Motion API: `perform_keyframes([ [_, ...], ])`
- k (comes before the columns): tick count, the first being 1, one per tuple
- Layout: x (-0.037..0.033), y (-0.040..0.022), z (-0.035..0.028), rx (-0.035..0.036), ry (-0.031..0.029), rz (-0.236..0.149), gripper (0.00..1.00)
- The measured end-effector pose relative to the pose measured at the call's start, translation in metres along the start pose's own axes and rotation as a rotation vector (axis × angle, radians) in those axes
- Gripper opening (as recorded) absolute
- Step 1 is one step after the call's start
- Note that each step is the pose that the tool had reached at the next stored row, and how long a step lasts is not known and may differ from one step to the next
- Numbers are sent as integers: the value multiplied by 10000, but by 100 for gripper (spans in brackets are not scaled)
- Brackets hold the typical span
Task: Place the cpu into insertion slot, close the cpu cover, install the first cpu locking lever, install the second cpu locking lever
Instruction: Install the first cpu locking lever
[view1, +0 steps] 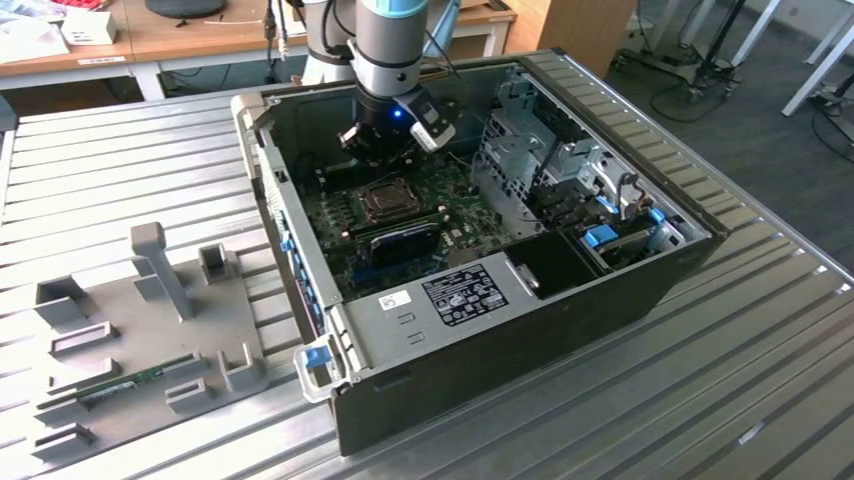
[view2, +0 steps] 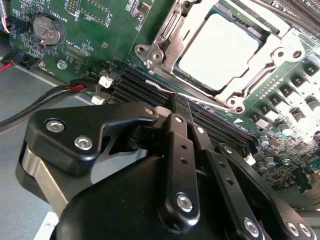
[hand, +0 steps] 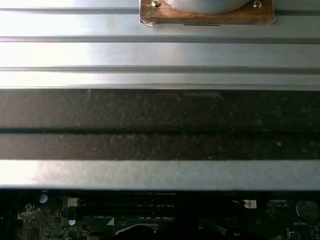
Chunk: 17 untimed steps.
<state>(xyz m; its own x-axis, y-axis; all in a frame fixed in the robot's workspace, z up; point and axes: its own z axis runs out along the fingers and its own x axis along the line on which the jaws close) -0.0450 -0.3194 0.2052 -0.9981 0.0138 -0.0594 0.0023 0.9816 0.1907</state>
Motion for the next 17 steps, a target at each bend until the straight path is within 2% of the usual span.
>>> perform_keyframes([
  [17, 3, -18, 47, 6, 0, -1, 11],
])
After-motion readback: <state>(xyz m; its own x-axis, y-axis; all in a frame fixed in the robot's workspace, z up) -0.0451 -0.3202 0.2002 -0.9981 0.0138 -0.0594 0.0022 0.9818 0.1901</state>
